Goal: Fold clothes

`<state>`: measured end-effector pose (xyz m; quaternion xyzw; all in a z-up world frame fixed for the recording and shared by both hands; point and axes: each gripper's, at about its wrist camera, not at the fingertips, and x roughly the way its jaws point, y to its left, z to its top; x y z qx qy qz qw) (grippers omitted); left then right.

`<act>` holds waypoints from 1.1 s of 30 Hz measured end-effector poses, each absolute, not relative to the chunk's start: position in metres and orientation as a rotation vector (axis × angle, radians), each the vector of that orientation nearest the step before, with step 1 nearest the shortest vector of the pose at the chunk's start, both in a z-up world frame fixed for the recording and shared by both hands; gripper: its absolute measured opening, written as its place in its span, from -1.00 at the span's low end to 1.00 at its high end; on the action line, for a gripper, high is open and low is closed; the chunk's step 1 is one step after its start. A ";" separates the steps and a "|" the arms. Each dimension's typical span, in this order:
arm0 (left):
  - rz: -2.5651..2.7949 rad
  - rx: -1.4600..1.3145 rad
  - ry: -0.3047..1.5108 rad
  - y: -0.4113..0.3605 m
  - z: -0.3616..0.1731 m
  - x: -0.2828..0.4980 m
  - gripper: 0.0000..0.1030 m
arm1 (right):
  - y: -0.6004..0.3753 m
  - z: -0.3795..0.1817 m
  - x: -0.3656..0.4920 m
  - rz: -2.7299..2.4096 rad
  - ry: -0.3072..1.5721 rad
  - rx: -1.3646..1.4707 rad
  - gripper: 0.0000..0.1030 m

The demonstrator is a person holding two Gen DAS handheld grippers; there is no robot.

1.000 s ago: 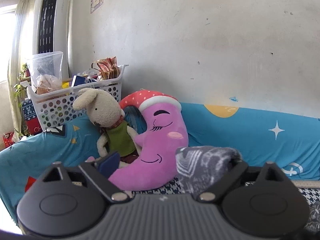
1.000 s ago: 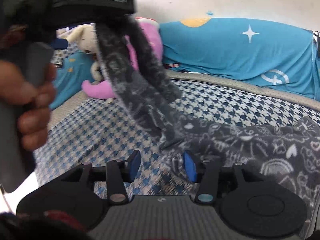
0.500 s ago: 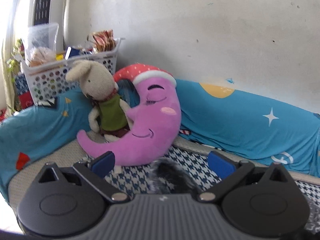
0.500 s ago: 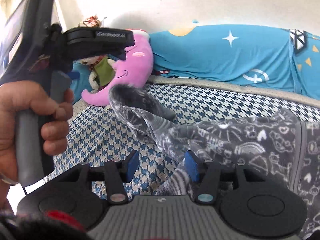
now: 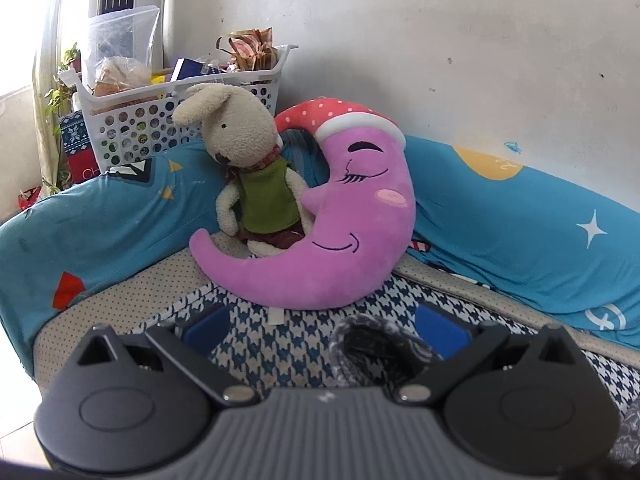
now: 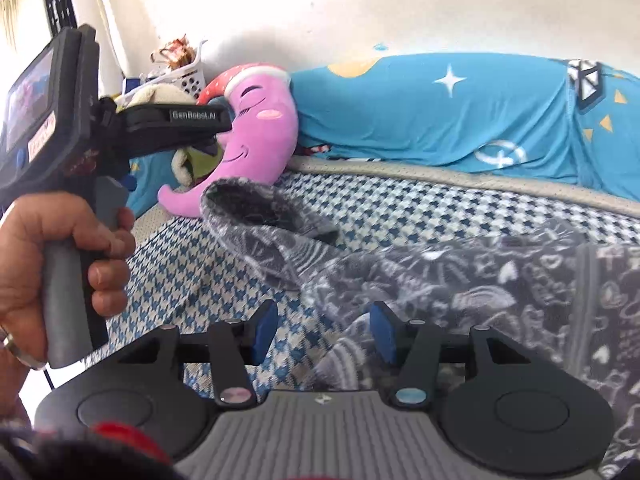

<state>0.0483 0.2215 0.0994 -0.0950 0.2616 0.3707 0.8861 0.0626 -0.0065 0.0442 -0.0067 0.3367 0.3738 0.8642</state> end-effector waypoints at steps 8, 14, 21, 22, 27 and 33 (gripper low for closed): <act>0.648 -0.139 0.553 0.179 0.101 0.060 1.00 | -0.046 0.060 0.070 0.646 0.701 0.007 0.00; 0.520 -0.113 0.594 0.139 0.089 0.067 1.00 | -0.078 0.064 0.075 0.584 0.715 -0.002 0.00; 0.379 -0.090 0.634 0.096 0.076 0.075 1.00 | -0.115 0.064 0.080 0.517 0.709 -0.003 0.00; 0.365 -0.090 0.637 0.091 0.075 0.075 1.00 | -0.121 0.065 0.081 0.505 0.708 0.001 0.00; 0.296 -0.046 0.645 0.065 0.065 0.073 1.00 | -0.160 0.071 0.085 0.456 0.688 0.045 0.00; 0.251 -0.009 0.648 0.045 0.061 0.071 1.00 | -0.210 0.074 0.094 0.342 0.672 0.083 0.00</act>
